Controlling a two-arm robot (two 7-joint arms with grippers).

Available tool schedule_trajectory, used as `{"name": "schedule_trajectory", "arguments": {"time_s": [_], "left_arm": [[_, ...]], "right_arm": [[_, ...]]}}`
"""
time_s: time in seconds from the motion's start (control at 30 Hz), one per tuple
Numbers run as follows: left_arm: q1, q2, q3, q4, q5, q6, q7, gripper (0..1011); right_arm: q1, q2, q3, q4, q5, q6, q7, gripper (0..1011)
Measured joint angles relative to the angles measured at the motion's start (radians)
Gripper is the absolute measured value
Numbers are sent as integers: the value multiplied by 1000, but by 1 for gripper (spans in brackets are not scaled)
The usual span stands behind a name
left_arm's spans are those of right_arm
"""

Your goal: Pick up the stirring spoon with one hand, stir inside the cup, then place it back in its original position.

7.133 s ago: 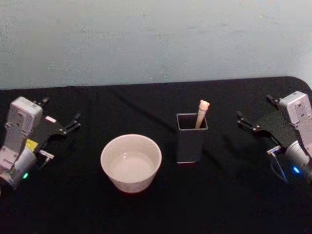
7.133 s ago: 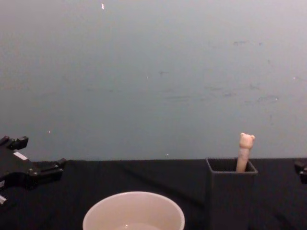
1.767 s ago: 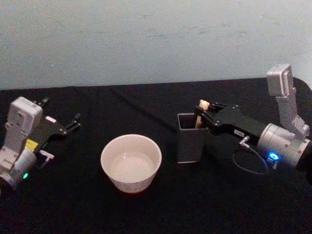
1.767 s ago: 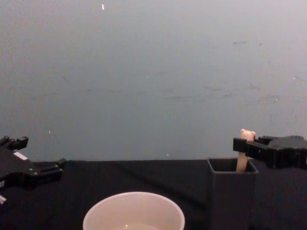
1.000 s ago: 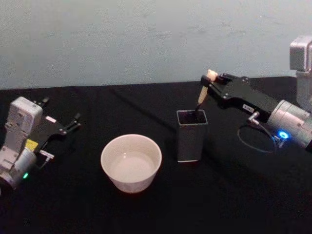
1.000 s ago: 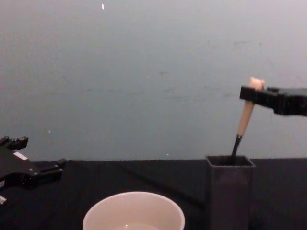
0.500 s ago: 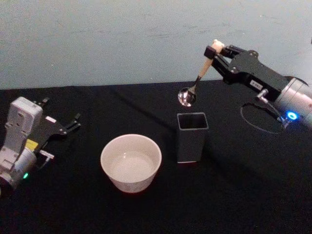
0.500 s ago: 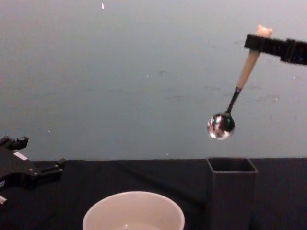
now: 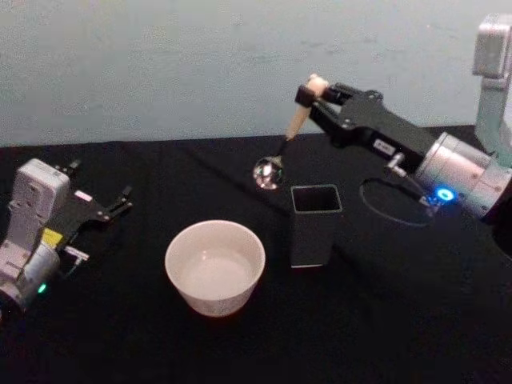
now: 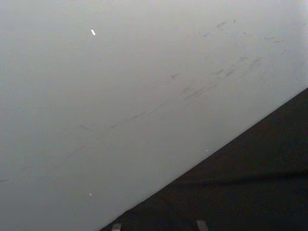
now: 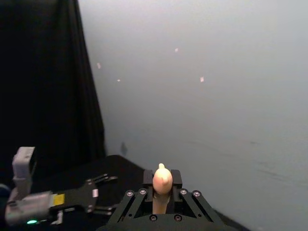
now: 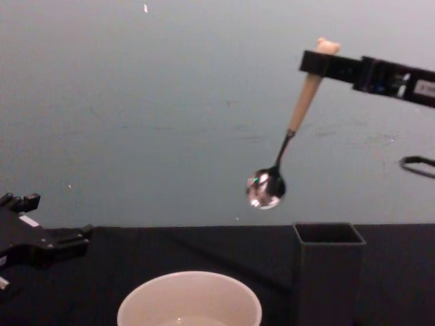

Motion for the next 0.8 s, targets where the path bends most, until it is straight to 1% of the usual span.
{"name": "schedule_trajectory", "arguments": {"time_s": [0.1,0.2,0.3,0.43,0.5,0.53,0.67,0.7,0.8], "left_arm": [[0,0,0,0,0,0,0,1001],[0,0,0,0,0,0,0,1001],[0,0,0,0,0,0,0,1001],[0,0,0,0,0,0,0,1001],[0,0,0,0,0,0,0,1001],[0,0,0,0,0,0,0,1001],[0,0,0,0,0,0,0,1001],[0,0,0,0,0,0,0,1001],[0,0,0,0,0,0,0,1001]], "right_arm": [[8,-6,-17,7,5,2,10,212],[18,-11,-49,16,6,3,26,212],[23,-13,-71,21,1,0,36,212],[29,-17,-112,31,-27,-11,48,212],[29,-19,-123,35,-37,-14,50,212],[30,-21,-135,41,-47,-17,52,212],[36,-31,-162,65,-75,-30,61,212],[36,-31,-162,65,-75,-30,61,212],[42,-40,-175,84,-94,-40,67,212]]}}
